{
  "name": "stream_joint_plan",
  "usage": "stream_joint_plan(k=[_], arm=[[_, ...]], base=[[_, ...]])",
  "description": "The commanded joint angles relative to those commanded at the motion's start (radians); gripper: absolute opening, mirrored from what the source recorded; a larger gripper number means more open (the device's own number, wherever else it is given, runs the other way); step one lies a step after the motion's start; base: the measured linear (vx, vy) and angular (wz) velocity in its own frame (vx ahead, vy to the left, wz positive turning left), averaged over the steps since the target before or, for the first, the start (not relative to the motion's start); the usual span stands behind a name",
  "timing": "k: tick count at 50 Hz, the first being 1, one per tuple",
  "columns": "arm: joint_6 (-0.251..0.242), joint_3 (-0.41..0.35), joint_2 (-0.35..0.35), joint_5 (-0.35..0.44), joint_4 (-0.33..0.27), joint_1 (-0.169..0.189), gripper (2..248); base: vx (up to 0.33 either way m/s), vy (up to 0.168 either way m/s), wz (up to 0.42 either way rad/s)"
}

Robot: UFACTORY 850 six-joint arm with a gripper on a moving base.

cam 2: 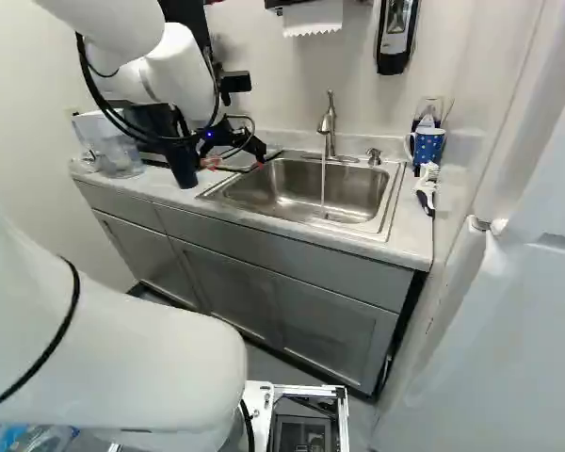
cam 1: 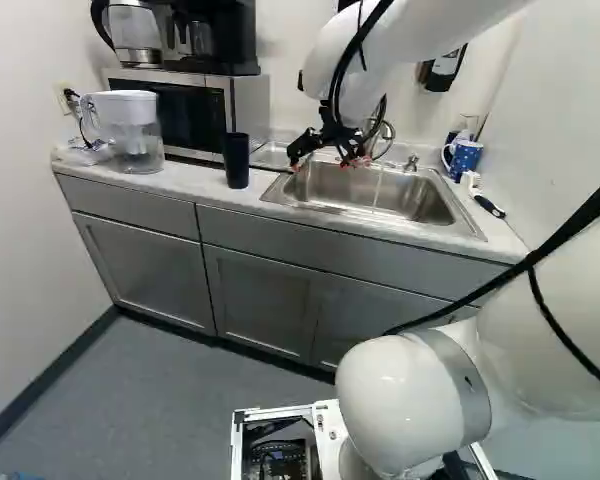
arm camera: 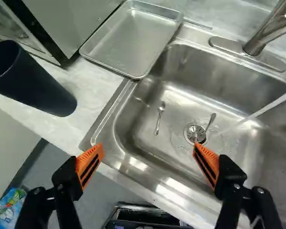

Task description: Rinse the cup and place it in the tray

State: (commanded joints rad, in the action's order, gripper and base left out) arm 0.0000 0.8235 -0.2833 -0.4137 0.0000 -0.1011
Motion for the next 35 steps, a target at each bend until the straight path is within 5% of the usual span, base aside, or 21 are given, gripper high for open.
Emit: stream_joint_plan(k=[35], arm=[[0.0,0.031,0.036,0.0,0.0,-0.135,247]], base=[[0.0,0.0,0.0]])
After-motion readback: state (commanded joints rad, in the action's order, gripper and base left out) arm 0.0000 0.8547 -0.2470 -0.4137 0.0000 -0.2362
